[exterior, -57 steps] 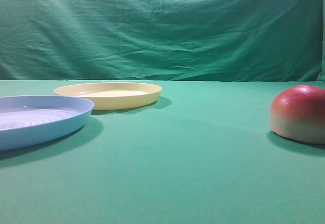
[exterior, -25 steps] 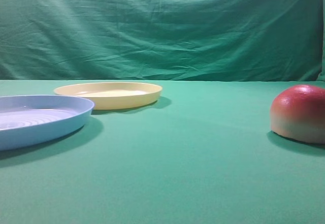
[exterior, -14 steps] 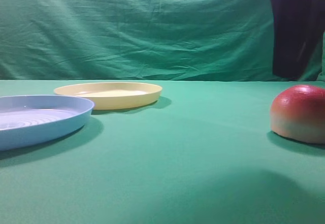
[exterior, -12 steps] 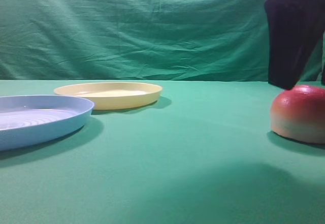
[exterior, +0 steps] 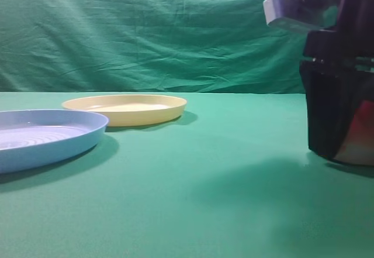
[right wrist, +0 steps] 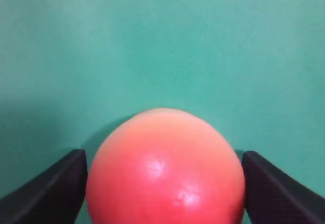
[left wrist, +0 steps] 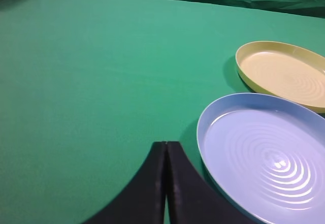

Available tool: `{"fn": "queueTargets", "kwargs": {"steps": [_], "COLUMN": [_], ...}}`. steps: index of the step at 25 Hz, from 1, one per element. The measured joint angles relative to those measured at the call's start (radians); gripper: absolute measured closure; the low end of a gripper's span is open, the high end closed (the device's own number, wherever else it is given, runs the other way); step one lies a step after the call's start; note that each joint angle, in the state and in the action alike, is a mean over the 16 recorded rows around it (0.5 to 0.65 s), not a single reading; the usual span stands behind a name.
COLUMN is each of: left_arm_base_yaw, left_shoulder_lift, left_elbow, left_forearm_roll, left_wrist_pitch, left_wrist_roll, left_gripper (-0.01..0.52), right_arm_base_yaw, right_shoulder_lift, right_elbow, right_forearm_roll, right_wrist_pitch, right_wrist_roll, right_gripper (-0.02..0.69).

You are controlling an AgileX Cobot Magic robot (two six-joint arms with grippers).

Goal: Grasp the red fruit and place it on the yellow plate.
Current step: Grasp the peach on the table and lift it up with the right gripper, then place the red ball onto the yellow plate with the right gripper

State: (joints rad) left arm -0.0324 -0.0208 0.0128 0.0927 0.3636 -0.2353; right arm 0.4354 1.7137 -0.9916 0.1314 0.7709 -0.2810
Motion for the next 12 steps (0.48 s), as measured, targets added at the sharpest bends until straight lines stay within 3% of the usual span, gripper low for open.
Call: {"fn": "queueTargets", "kwargs": {"steps": [6,12], "left_arm_base_yaw": [0.000,0.000], "left_shoulder_lift": [0.000,0.000], "left_elbow": [0.000,0.000], "left_forearm_roll": [0.000,0.000], "left_wrist_pitch": [0.000,0.000], "left_wrist_roll": [0.000,0.000], "left_gripper": [0.514,0.514], "right_arm_base_yaw": [0.025,0.089], "right_shoulder_lift": [0.015,0.089], "right_elbow": [-0.185,-0.427], "right_forearm_roll": [0.006,0.018], "right_wrist_pitch": [0.040,0.038], "right_wrist_roll": [-0.006,-0.025], "right_gripper": [0.431,0.456]}}
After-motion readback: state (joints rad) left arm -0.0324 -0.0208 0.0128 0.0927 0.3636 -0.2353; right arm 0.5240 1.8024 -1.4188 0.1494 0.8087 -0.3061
